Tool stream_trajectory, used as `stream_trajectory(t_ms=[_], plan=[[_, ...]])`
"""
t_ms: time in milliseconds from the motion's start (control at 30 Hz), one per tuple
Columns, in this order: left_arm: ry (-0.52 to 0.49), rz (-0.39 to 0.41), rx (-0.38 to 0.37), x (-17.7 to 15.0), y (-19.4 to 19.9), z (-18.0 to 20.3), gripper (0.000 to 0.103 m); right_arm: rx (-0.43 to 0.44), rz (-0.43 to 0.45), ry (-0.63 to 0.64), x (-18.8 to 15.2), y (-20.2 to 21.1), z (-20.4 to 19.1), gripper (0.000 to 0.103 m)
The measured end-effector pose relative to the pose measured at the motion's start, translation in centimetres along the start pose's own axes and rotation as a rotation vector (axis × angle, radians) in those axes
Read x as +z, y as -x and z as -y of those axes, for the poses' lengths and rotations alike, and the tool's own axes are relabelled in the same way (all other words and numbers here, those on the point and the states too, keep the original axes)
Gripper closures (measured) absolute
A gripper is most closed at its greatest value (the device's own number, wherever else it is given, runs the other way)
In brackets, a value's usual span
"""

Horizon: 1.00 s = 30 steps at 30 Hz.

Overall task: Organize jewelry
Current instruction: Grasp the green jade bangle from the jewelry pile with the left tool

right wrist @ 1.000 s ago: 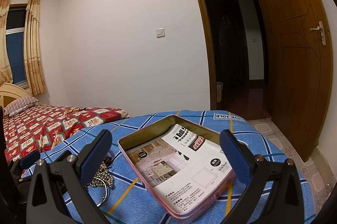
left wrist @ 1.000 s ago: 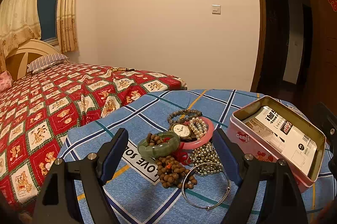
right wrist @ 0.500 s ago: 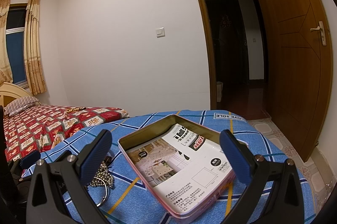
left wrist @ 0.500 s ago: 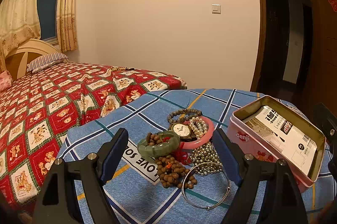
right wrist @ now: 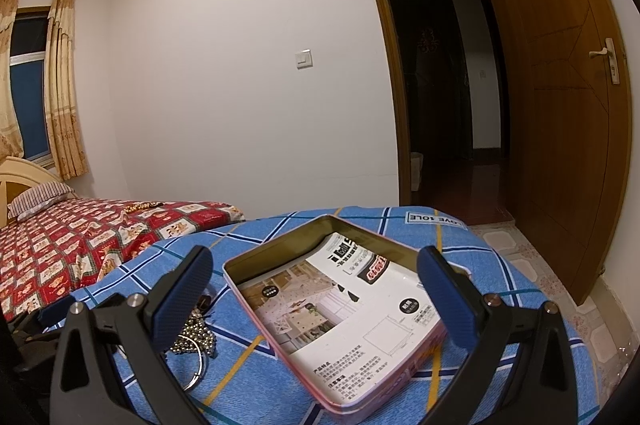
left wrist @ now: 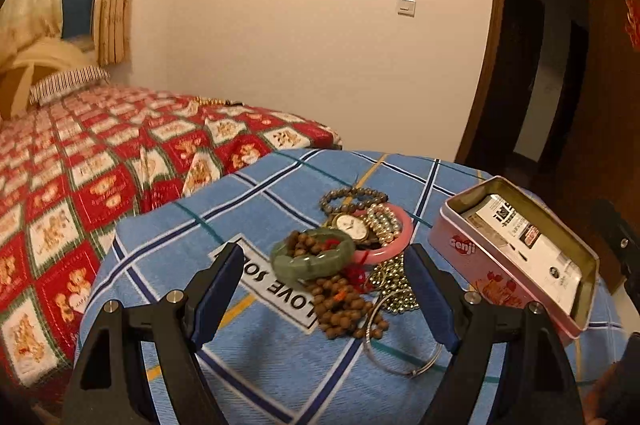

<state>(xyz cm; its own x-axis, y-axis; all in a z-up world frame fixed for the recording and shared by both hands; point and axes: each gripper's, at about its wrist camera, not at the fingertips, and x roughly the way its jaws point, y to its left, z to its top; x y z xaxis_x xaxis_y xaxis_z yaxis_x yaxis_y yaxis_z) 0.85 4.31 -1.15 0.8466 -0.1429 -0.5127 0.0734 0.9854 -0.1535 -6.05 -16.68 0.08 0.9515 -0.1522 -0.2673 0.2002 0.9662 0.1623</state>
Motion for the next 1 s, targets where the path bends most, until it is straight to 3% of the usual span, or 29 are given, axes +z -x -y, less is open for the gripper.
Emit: stream_trajectory(t_ms=[133,433,600,633,667,700,867,1000], plan=[[0.055,-0.040,-0.064,0.3,-0.7,-1.4,0.021,0.011,-0.019,-0.026,0.0,-0.3,0.3,0.000],[-0.021,-0.145,-0.034,1.5,-4.4,-0.6,0.021,0.029,-0.043,-0.075,0.2,-0.5,1.0,0.000],[-0.017,-0.283,-0.049,1.6,-8.2,-0.3,0.022,0.032,-0.055,-0.085,0.3,-0.7,1.2,0.000],[0.003,-0.315,-0.061,1.5,-8.8,-0.6,0.032,0.032,-0.056,-0.086,0.3,-0.7,1.2,0.000],[0.023,-0.315,-0.072,1.6,-8.8,-1.0,0.040,0.032,-0.056,-0.088,0.3,-0.7,1.2,0.000],[0.043,-0.312,-0.074,1.6,-8.7,-1.4,0.055,0.031,-0.056,-0.089,0.3,-0.7,1.3,0.000],[0.130,-0.254,-0.138,1.7,-7.5,-2.7,0.069,0.029,-0.066,-0.090,0.2,-1.0,1.2,0.000],[0.095,-0.114,-0.153,2.3,-4.5,-2.7,0.074,0.028,-0.067,-0.079,0.2,-1.0,1.1,0.000]])
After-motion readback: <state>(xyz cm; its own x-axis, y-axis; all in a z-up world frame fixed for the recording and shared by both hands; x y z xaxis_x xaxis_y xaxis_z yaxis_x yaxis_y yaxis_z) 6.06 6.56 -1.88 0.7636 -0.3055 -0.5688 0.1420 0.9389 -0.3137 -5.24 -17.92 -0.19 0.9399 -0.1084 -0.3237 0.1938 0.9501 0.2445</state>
